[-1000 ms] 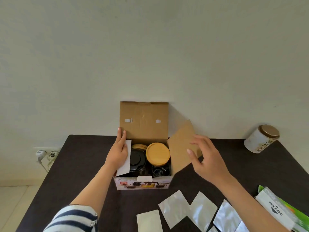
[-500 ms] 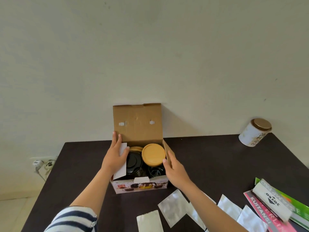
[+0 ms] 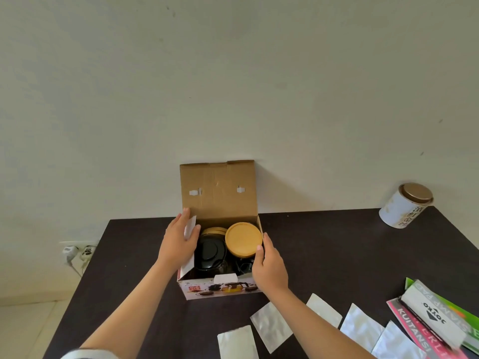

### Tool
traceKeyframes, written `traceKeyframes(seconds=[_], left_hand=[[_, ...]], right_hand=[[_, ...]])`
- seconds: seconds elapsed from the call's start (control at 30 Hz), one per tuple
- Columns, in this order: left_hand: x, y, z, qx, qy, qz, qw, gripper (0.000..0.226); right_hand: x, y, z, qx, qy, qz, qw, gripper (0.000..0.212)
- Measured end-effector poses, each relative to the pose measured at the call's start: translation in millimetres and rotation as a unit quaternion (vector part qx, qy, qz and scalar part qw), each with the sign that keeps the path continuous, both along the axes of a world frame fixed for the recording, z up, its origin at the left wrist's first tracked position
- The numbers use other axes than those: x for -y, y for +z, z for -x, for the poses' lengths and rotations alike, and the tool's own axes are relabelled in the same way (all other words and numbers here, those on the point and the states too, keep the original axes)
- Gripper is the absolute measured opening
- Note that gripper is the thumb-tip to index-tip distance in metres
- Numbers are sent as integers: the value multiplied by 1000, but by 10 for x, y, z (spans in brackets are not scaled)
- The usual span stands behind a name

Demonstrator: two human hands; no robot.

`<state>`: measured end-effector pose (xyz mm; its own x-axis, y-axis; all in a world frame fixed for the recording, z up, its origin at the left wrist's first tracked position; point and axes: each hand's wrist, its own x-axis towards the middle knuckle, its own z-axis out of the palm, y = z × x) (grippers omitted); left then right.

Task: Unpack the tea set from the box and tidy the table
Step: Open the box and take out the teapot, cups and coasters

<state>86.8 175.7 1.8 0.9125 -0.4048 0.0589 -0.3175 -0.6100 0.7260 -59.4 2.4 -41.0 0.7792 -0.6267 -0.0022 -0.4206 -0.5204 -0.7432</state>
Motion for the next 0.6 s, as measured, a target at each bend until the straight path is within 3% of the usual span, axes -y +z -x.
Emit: traceKeyframes(seconds=[0.1,0.17,0.3,0.4,0.53,0.6], left_hand=[[-154,173,8,17,-22,18,999,47],[-284,219,-15,39,-42,-20,998,44],[-499,234,-57,75,-33,-210,974,53],[-497,199,32,75,-53,-327,940,59],[-289,68,166,-14,-16,-262,965,46],[-122,-17,178,-44,30,-208,977,53]], right_hand=[[2,-18,-9,15,-6,8,1000,49],[1,-30,-4,15,-4,5,1000,49],[-4,-46,0,-7,2,13,1000,52],[-10,-28,-2,-14,3,100,995,49],[15,80,-28,-12,73,203,976,54],[54,177,-60,-34,137,213,967,64]])
